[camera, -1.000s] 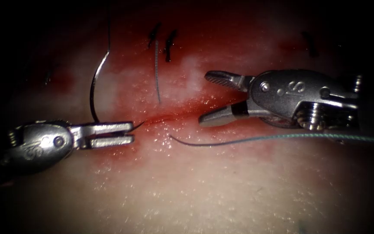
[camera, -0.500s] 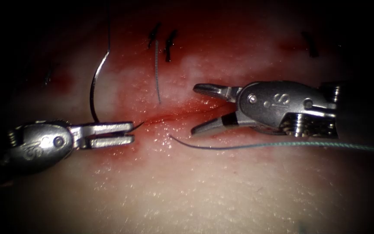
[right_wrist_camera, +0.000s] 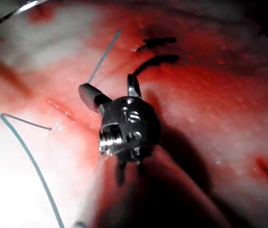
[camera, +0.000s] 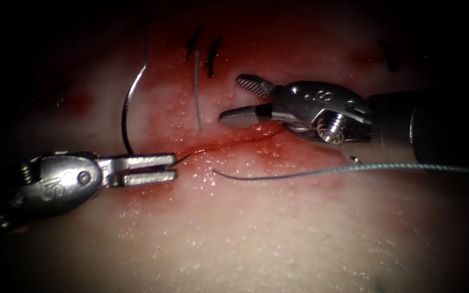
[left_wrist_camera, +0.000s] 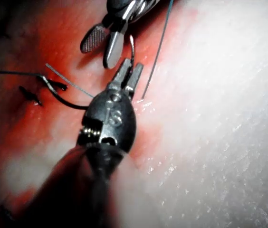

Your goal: Wound Closure

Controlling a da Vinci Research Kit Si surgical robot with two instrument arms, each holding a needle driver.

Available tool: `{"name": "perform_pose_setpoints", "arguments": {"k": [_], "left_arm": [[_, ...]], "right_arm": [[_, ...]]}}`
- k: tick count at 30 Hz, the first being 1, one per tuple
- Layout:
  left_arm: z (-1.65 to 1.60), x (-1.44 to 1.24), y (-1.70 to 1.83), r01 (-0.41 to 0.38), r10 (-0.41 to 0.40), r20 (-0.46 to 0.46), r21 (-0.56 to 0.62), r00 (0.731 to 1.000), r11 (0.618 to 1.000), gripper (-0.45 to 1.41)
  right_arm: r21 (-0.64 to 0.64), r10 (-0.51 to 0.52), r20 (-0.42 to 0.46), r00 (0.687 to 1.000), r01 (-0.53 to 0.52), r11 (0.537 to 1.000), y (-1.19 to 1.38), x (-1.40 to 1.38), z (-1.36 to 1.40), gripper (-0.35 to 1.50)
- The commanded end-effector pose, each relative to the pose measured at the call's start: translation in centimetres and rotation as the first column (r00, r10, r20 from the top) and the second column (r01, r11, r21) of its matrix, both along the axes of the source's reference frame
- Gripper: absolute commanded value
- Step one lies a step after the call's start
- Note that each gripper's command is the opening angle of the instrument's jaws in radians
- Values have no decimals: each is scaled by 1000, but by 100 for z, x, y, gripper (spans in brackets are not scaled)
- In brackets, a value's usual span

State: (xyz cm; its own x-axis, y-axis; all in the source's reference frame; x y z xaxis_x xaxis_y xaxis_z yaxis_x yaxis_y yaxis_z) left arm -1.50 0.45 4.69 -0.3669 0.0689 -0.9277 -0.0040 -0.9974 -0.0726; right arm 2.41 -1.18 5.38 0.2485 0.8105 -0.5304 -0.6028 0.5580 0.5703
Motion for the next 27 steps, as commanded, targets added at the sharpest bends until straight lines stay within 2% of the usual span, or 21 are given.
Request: {"name": "perform_pose_setpoints", "arguments": {"k": [1, 5, 8, 14, 18, 21, 24, 25, 27], "left_arm": [[7, -4, 0, -2, 2, 2, -1, 1000, 1000, -45], [9, -1, -1, -6, 6, 4, -2, 1000, 1000, -45], [8, 2, -1, -9, 9, 6, -2, 1000, 1000, -45], [8, 3, -1, -10, 10, 7, -2, 1000, 1000, -45], [8, 3, -1, -10, 10, 7, -2, 1000, 1000, -45], [8, 3, -1, -10, 10, 7, -2, 1000, 1000, -45], [8, 3, -1, -10, 10, 7, -2, 1000, 1000, -45], [8, 4, -1, -10, 10, 7, -2, 1000, 1000, -45], [9, 4, -2, -11, 11, 7, -3, 1000, 1000, -45]], "right_arm": [[19, 3, -19, 1000, -3, 1000, 5, 13, 9, 128], [97, 2, -95, 995, 7, 995, 9, 25, 19, 109], [156, 17, -136, 991, 4, 988, 6, 37, 31, 111], [182, 30, -152, 988, -2, 983, 3, 47, 43, 111], [177, 33, -149, 988, -6, 984, 4, 51, 48, 98], [181, 40, -147, 988, -13, 983, 6, 53, 49, 64], [176, 51, -153, 987, -23, 984, 8, 58, 50, -15], [171, 58, -160, 985, -30, 985, 9, 60, 50, -35], [168, 63, -171, 983, -34, 985, 10, 62, 50, -35]]}}
